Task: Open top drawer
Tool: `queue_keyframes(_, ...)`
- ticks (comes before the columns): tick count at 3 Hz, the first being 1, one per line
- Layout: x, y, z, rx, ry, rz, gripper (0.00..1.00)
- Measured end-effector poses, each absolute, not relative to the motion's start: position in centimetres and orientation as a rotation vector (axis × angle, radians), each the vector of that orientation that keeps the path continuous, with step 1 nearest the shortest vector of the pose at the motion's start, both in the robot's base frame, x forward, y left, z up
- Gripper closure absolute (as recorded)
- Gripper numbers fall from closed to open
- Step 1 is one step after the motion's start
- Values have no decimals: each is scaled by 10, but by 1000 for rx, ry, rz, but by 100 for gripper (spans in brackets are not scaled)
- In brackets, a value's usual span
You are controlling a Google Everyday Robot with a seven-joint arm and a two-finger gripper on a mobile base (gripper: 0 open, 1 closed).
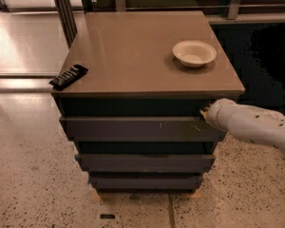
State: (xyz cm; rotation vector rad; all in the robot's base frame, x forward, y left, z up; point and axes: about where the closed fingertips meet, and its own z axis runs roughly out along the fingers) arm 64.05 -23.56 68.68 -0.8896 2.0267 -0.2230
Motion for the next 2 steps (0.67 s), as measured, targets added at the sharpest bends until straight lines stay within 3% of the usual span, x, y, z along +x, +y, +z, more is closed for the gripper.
queue_keyframes(2,641,-237,690,-849,2031,-205,100)
